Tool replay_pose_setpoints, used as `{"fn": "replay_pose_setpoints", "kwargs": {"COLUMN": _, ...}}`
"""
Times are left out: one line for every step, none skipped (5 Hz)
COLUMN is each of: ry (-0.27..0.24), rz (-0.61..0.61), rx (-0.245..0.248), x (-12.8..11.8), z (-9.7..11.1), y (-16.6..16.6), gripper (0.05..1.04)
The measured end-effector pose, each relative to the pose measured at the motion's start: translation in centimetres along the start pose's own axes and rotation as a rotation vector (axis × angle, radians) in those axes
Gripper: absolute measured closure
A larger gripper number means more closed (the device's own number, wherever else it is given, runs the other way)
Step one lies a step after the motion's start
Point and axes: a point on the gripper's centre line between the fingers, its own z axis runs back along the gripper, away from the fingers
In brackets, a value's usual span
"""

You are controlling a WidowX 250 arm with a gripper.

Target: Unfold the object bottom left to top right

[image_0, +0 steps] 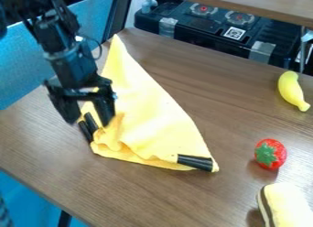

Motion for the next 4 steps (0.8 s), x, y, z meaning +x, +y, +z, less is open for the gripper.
{"fn": "replay_pose_setpoints", "kwargs": {"ry": -0.035, "rz": 0.252, "rx": -0.05, "x": -0.4, "z": -0.9, "y": 0.3, "gripper": 0.084}}
{"fn": "replay_pose_setpoints", "kwargs": {"ry": -0.095, "rz": 0.345, "rx": -0.057, "x": -0.3, "z": -1.6, "y": 0.5, "gripper": 0.084}}
{"fn": "replay_pose_setpoints", "kwargs": {"ry": -0.184, "rz": 0.427, "rx": -0.046, "x": 0.5, "z": -2.0, "y": 1.5, "gripper": 0.084}}
{"fn": "replay_pose_setpoints", "kwargs": {"ry": -0.237, "rz": 0.47, "rx": -0.053, "x": 1.3, "z": -1.8, "y": 2.3, "gripper": 0.084}}
